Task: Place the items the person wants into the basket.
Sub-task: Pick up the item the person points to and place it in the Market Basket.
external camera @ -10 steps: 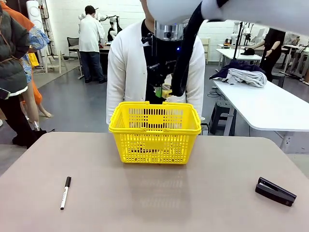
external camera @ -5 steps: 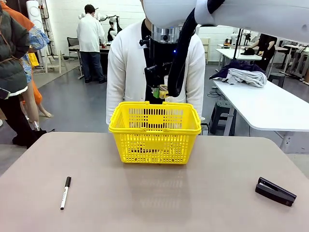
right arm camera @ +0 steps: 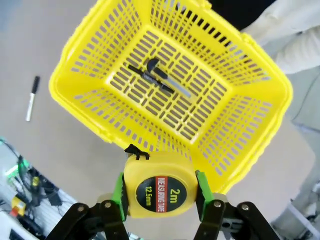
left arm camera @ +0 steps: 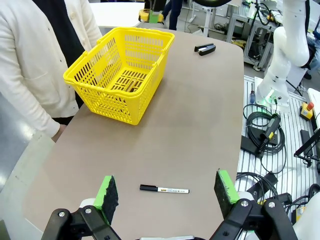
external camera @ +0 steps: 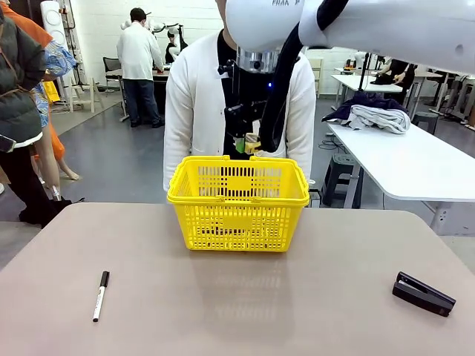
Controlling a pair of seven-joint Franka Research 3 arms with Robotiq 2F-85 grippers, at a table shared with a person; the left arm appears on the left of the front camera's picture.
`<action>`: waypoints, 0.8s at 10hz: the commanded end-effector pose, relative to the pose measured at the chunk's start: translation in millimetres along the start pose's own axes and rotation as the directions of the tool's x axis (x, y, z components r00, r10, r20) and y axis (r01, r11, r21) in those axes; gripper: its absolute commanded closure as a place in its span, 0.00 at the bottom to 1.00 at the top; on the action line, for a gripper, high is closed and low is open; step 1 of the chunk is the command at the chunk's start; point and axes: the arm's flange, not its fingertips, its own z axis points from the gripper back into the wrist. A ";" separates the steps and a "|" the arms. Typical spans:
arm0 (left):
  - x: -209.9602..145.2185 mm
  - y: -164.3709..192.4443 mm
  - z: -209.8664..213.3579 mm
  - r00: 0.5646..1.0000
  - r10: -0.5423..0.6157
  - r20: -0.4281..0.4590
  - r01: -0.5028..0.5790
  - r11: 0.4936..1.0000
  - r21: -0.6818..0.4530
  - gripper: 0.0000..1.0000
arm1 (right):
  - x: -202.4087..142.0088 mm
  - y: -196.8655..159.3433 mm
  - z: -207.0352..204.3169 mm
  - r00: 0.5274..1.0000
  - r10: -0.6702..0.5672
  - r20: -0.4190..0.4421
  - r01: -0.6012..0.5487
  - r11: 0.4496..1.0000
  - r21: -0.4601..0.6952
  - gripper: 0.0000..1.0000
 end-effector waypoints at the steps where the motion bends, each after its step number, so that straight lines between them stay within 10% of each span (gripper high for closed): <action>1: -1.1 0.4 0.6 1.000 -0.017 0.022 0.017 1.000 -0.003 0.00 | 5.1 -17.7 -14.9 0.999 0.028 0.044 -0.030 0.998 0.052 0.37; 8: -1.1 0.4 0.6 1.000 -0.017 0.022 0.017 1.000 -0.003 0.00 | 46.3 -64.3 -93.8 0.999 -0.024 -0.030 0.027 0.993 0.115 0.37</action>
